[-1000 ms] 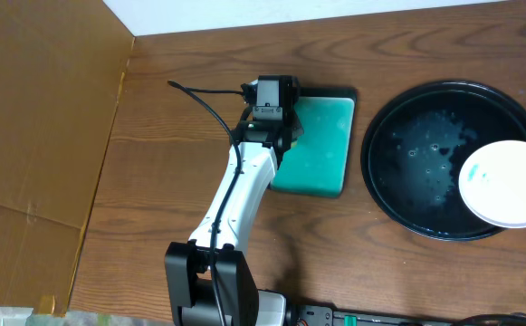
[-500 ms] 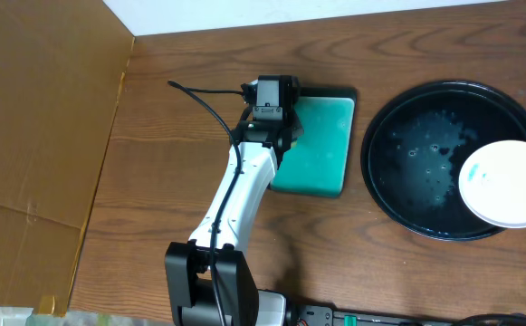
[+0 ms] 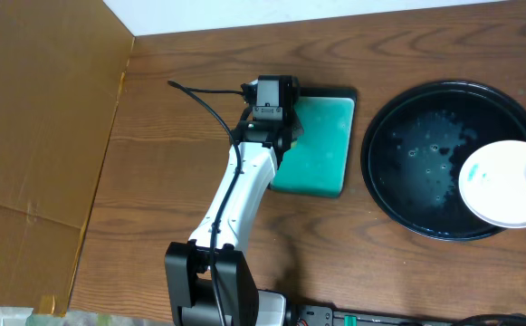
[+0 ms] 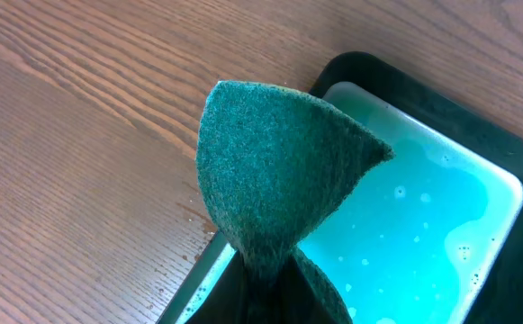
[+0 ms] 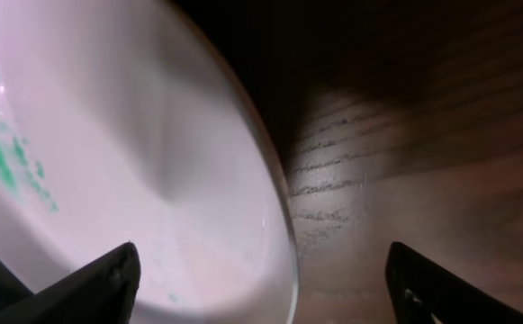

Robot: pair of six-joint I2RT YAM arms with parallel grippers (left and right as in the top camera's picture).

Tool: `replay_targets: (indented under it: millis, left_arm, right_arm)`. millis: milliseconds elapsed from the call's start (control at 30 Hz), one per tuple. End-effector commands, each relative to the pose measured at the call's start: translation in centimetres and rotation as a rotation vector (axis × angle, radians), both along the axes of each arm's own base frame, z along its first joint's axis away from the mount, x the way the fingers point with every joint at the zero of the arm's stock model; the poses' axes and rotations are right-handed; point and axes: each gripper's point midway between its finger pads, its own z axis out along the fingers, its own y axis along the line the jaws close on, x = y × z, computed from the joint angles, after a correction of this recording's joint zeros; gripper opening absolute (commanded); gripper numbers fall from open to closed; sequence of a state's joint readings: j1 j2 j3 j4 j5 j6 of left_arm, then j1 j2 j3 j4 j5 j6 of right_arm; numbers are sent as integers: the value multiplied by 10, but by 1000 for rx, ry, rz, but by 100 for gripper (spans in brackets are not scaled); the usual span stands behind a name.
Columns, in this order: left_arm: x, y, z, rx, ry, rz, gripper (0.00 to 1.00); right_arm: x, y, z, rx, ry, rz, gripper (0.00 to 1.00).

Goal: Clean dirty plates on tray and stack at the side
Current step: 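Move the right gripper back and grasp the last white plate's rim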

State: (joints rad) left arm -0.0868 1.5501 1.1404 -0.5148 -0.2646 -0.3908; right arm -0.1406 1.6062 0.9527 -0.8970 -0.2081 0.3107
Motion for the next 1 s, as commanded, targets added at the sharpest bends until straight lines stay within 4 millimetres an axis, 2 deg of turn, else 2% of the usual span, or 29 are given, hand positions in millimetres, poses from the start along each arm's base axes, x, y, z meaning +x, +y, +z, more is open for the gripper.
replay_targets:
  millis: [0,67,167,300,467,600,733,867,967]
  left_arm:
    - [-1,2,3,10,-8,-4,8]
    - [-1,2,4,11,-10,-4,8]
    - [0,2,4,10,-14,-4,8]
    - [0,2,4,10,-15,-4,8]
    - [0,2,4,10,-16,-4,8]
    - [0,2,4,10,-16,-4,8]
    - [0,2,4,10,-15,-4,8]
    - [0,2,4,10,-16,-4,8]
    - [1,2,5,9,-20,-4,8]
  right_arm:
    - [-2,5,-6,12,4,-21,78]
    - [0,5,-6,11,-3,-21,61]
    - [1,5,-6,10,-7,-21,41]
    - [1,5,-6,10,-9,-21,37]
    - [2,4,-6,9,-12,-20,1]
    - [10,5,-5,14,-49,-1,1]
    - [22,18,2,92,-107,35,1]
    - [41,25,20,138,-180,74,1]
    - [61,33,41,182,-267,136,1]
